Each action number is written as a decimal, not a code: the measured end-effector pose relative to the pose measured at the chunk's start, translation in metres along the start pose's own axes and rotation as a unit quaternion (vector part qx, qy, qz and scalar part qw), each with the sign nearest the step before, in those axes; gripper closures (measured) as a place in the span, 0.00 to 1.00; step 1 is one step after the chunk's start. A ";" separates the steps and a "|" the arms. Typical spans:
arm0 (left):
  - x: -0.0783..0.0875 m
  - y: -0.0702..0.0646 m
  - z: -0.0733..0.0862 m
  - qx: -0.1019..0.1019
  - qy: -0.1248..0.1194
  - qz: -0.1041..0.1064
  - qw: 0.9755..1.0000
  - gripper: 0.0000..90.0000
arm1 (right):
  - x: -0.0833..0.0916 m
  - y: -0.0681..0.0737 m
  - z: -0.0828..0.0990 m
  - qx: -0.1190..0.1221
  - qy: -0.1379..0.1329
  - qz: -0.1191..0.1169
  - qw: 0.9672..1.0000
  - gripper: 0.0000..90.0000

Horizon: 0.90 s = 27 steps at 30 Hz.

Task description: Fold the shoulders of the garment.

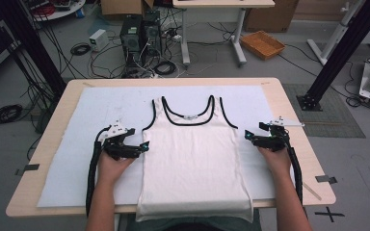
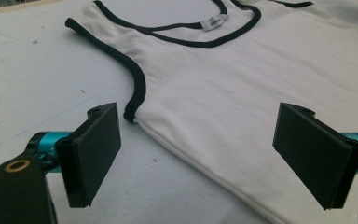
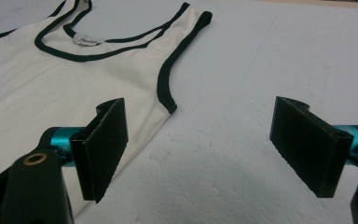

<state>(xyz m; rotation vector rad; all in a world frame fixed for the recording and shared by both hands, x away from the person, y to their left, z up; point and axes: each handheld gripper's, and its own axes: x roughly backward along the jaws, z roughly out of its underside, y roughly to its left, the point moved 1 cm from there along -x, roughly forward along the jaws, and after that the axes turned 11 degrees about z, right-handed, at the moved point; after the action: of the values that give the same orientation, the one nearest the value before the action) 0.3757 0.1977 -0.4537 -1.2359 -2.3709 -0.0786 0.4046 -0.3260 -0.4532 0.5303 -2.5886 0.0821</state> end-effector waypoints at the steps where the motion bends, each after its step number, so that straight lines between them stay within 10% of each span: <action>1: 0.000 0.000 0.000 0.000 0.000 0.000 1.000 0.17 | 0.000 0.000 0.000 0.000 0.000 0.000 1.000 0.22; 27: 0.001 0.001 0.000 0.008 -0.001 -0.002 1.000 0.17 | -0.002 0.003 -0.010 -0.008 0.009 -0.025 1.000 0.22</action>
<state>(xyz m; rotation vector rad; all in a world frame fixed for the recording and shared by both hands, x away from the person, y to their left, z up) 0.3764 0.1990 -0.4537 -1.2234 -2.3718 -0.0584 0.4094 -0.3213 -0.4455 0.5844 -2.5553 0.0494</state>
